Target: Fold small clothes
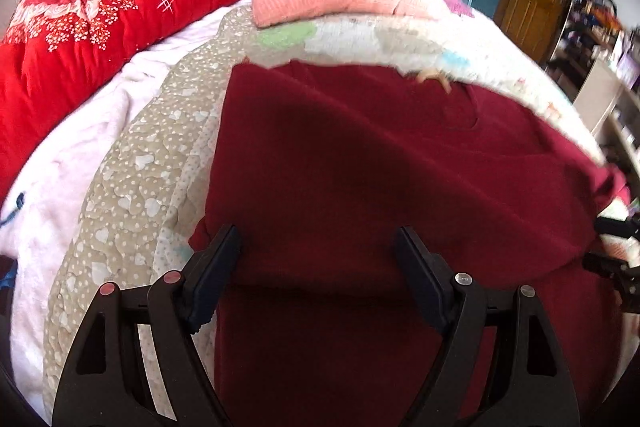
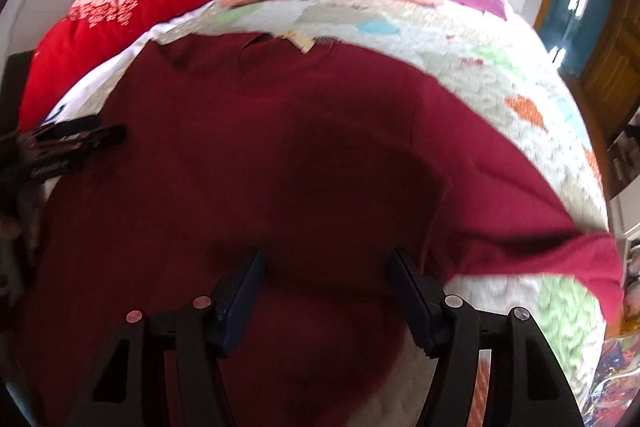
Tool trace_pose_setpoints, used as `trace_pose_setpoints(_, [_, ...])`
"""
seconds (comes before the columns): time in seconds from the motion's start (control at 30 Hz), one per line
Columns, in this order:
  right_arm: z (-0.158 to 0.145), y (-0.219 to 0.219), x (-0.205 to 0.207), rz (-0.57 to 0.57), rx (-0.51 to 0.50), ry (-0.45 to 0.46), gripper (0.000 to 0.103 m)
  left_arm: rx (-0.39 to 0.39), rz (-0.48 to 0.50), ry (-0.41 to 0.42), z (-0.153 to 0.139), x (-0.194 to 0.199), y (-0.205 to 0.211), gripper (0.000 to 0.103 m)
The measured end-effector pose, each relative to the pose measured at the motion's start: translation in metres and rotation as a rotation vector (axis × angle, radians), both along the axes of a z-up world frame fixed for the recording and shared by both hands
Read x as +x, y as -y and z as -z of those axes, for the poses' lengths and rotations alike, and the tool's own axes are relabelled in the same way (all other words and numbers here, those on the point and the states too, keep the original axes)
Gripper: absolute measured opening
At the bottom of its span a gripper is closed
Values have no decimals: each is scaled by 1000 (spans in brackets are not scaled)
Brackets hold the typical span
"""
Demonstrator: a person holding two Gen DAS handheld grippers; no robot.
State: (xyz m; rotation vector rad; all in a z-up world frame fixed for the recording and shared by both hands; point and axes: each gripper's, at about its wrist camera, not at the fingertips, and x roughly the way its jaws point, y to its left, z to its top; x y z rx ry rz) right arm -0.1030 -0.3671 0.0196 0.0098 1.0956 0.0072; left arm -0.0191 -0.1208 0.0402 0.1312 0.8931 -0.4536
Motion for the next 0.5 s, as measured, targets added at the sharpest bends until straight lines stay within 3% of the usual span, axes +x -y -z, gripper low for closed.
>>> trace_pose_setpoints(0.13, [-26,13,-13,51,-38,89,63,-84,-21,18,-19,-5,-7,80])
trace_pose_setpoints(0.3, [-39,41,-1,195,-41,162,71,-75,-30,27,-23,-1,1,80])
trace_pose_setpoints(0.5, [-21,33,38,109,-123,135,71,-32,-64,-46,5,13,3,80])
